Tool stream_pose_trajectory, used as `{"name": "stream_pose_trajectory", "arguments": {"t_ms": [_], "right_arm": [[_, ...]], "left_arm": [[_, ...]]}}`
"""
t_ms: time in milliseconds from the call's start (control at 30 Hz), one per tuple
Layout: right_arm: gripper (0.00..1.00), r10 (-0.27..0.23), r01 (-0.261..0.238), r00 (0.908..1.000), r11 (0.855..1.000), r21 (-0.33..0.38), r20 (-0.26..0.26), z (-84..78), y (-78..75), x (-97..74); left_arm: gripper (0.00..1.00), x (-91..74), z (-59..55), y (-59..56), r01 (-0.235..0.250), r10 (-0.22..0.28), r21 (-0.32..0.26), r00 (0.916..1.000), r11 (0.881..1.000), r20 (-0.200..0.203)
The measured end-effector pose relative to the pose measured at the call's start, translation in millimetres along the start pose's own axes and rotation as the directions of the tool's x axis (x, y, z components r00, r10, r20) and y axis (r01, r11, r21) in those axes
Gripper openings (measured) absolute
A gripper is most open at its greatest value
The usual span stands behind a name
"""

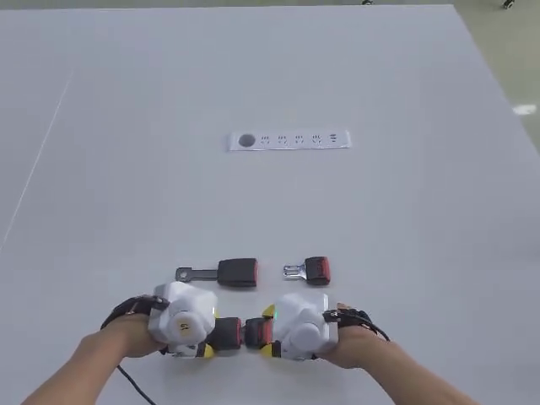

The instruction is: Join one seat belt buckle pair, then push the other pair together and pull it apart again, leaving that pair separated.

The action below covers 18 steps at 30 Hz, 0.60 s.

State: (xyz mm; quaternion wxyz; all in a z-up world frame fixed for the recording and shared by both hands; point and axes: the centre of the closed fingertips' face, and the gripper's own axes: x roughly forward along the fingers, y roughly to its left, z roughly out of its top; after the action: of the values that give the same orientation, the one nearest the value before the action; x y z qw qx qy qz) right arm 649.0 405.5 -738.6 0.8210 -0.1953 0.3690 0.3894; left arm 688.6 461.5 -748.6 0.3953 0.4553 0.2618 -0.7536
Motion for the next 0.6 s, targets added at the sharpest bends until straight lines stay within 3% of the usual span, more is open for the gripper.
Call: {"name": "stream_pose_trajectory", "arguments": {"t_ms": [100, 600], "right_arm": [[0.28, -0.004, 0.005, 0.9998, 1.0, -0.005, 0.022, -1.1, 0.6, -0.1], [0.33, -0.016, 0.016, 0.9998, 1.0, 0.004, 0.012, 2.4, 0.3, 1.2]], "left_arm": [[0.32, 0.1, 0.0, 0.0, -0.007, 0.007, -0.001, 0.9999, 1.0, 0.008], [0.39, -1.8, -2.7, 1.8, -0.035, 0.035, -0.023, 0.9994, 0.999, -0.006]]}}
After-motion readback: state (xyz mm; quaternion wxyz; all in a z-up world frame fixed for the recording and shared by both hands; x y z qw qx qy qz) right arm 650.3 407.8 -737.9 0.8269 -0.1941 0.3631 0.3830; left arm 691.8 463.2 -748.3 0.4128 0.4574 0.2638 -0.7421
